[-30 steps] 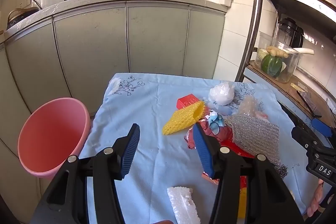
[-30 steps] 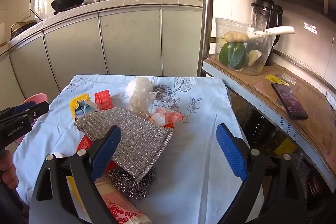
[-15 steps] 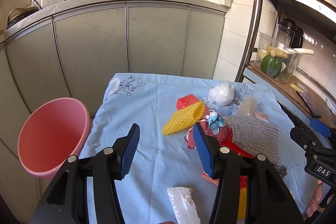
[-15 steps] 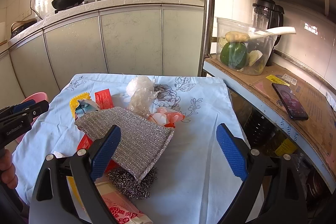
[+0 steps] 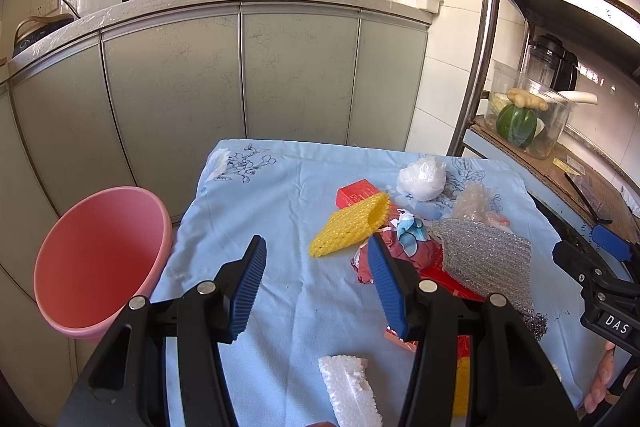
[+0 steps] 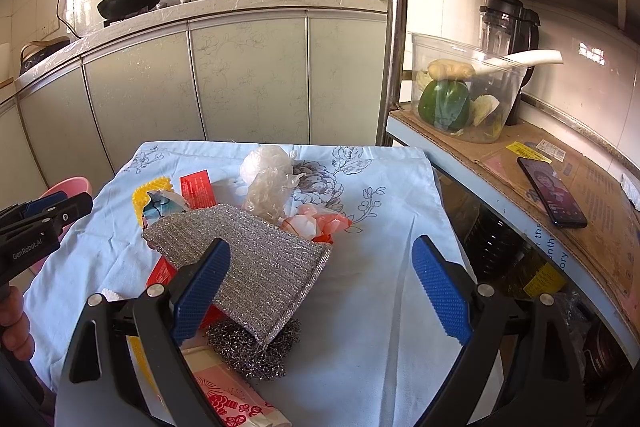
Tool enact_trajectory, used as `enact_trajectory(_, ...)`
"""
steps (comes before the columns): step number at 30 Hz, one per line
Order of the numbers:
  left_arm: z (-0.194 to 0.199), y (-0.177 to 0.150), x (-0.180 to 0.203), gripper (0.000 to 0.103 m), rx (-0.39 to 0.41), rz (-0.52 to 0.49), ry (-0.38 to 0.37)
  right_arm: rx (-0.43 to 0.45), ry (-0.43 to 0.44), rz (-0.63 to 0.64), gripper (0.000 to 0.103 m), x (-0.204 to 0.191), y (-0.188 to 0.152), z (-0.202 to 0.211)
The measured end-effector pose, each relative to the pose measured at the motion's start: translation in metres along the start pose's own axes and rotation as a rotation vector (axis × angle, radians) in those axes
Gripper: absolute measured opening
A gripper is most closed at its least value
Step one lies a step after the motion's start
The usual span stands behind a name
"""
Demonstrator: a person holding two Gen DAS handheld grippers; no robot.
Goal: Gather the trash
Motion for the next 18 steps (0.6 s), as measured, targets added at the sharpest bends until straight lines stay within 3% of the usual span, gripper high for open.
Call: enact_trajectory(18,0.0001,-0.0001,0.0004,0.053,0.0,0.0,0.0,0.002,0.002,-0.002,0.093,0.0001,0.0006,0.0019)
Point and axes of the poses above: each gripper's, at about its wrist camera, not at the fingertips, and z roughly against the way its jaws point, x to its right, y to its top, the point moved 9 cm from there along -z, roughly the way its jaws point, and after that the axes turned 3 degrees about -y, right-handed, at the moved point
